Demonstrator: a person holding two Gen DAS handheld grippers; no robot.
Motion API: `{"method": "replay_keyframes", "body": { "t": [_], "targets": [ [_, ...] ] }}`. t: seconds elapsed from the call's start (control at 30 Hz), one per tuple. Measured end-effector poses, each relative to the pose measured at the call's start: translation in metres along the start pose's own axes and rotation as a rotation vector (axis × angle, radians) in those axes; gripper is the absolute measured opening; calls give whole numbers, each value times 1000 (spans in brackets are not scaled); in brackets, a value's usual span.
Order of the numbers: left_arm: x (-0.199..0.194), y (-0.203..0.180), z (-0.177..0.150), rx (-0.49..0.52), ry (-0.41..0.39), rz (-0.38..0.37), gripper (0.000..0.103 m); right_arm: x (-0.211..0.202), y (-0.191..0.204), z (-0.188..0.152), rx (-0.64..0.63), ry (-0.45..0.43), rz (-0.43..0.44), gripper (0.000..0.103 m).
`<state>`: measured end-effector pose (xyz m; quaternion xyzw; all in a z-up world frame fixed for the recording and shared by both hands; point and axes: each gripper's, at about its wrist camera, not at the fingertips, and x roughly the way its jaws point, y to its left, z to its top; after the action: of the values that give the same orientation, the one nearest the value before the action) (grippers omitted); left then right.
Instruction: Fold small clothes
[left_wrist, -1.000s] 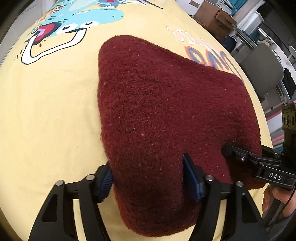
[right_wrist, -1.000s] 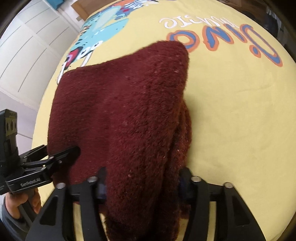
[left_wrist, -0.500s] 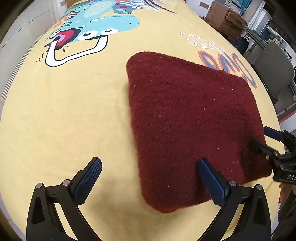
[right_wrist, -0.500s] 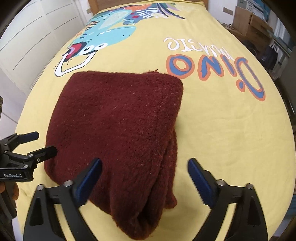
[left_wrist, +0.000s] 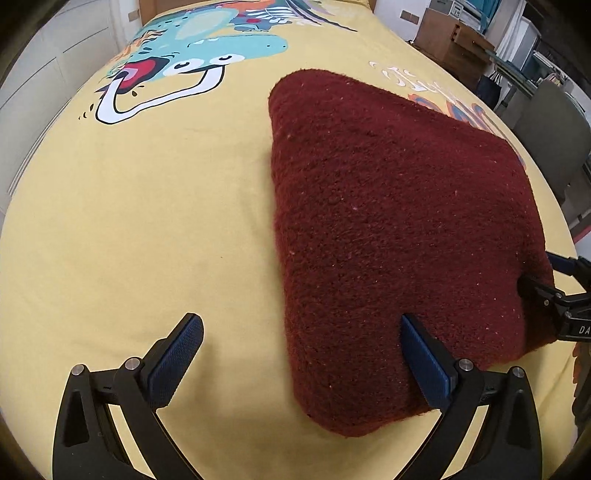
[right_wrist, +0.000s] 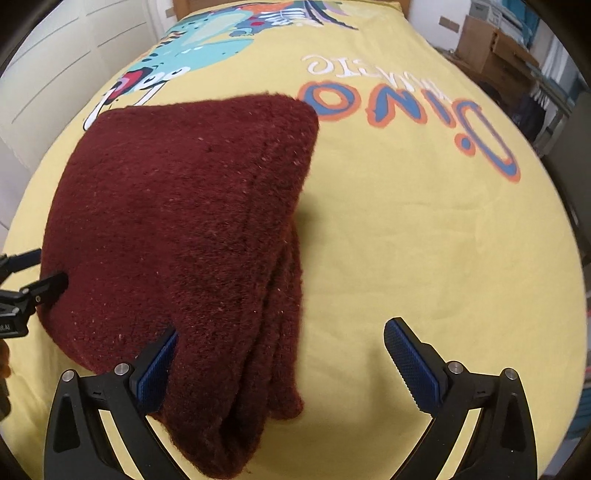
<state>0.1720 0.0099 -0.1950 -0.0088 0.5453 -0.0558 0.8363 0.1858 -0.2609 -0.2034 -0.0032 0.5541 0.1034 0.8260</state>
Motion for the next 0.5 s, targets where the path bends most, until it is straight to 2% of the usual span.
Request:
{"method": "replay_keyframes", "body": {
  "t": [0.17,0.3,0.5],
  "targets": [
    [-13,-1,4,-4,-5,4,102,-15,2,-2,37,-4,18,102],
    [-37,0,6,-25,-14,31,102,-53,7,-2,34,-58,14,102],
    [-92,1,4,-55,-84,62,102,-116,7,-6,17,-142,-12,102]
  ]
}}
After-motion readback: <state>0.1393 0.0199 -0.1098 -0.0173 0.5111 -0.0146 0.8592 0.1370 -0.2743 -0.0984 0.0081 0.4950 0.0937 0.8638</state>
